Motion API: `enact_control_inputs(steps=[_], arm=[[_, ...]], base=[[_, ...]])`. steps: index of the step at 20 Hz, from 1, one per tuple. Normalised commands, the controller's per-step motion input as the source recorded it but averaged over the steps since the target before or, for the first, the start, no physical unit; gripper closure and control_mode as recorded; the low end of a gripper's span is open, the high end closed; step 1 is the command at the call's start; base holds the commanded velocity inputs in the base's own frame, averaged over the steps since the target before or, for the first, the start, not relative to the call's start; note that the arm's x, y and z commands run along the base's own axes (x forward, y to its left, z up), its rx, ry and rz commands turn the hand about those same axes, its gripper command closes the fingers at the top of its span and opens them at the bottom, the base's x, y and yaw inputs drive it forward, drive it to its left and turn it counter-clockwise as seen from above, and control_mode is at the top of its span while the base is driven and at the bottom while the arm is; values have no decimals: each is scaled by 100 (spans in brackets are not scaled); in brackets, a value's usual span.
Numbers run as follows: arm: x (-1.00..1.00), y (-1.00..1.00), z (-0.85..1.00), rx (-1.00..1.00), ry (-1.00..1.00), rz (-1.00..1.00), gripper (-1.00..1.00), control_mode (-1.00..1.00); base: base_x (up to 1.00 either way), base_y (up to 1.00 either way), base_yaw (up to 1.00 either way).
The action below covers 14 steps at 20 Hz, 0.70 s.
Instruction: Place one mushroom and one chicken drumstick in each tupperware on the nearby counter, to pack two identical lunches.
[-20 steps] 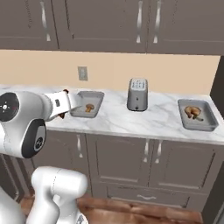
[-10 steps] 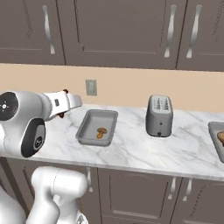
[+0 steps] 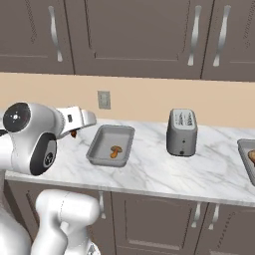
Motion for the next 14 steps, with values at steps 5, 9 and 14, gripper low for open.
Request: enact_control_inputs(steps=[5, 9, 14], arm=[[63, 0, -59, 0, 17, 0, 100, -100], [48, 5, -65, 0, 11, 1, 100, -100], [49, 13, -47, 0, 16, 0, 100, -100]], base=[[0, 0, 0], [0, 0, 0], [0, 0, 0]])
